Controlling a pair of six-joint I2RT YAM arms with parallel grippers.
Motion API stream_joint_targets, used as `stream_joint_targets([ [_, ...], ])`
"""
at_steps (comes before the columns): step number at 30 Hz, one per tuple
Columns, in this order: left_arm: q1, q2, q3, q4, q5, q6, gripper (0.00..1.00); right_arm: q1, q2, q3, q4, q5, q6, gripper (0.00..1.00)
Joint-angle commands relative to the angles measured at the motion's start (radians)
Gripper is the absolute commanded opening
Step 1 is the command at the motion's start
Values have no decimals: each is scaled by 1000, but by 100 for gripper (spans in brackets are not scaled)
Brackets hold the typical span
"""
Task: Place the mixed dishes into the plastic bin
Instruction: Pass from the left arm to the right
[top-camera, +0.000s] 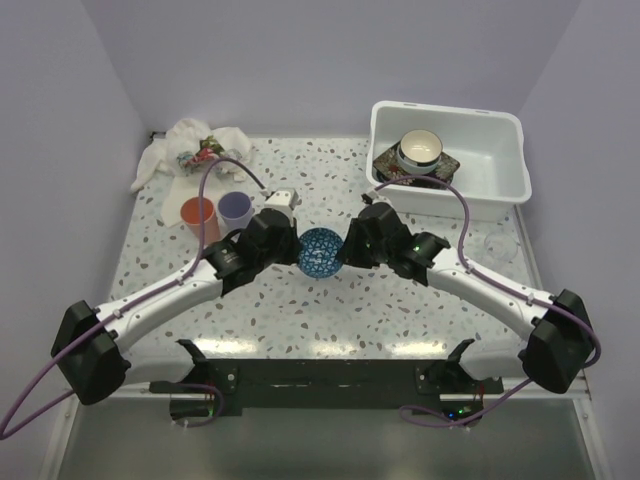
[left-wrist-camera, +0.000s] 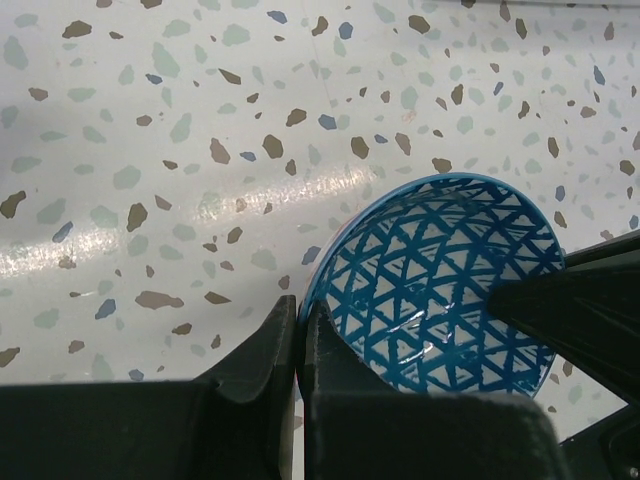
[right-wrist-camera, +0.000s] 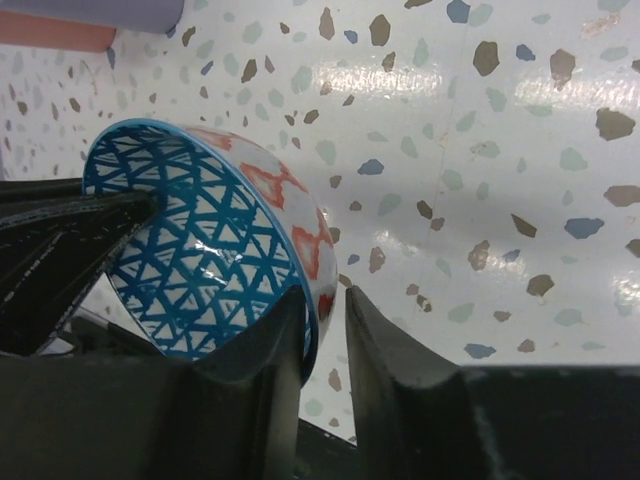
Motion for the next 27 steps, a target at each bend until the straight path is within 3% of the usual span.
stream_joint_targets([
  [1, -4, -53, -11, 97, -28, -55, 0, 3, -7, -13, 49, 1, 17, 18],
  [4, -4, -68, -31, 123, -37, -64, 0, 5, -15, -10, 33, -2, 17, 3],
  [8, -4, -90, -49, 154, -62, -69, 2, 3, -33, 4, 8, 38, 5, 0],
  [11, -4, -118, -63, 168, -97, -57, 19, 0, -32, 42, -27, 63, -23, 0],
  [12, -4, -137, -71, 171, -108, -50, 32, -3, -29, 67, -36, 69, -32, 0],
  [17, -4, -214, -100, 186, -210, 18, 70, -40, -16, 121, -89, 80, -78, 0],
  [23, -2, -396, -169, 191, -334, 141, 92, -144, -16, 171, -113, 38, -110, 0],
  [27, -1, -519, -238, 206, -399, 226, 94, -230, -9, 251, -144, 40, -156, 0],
])
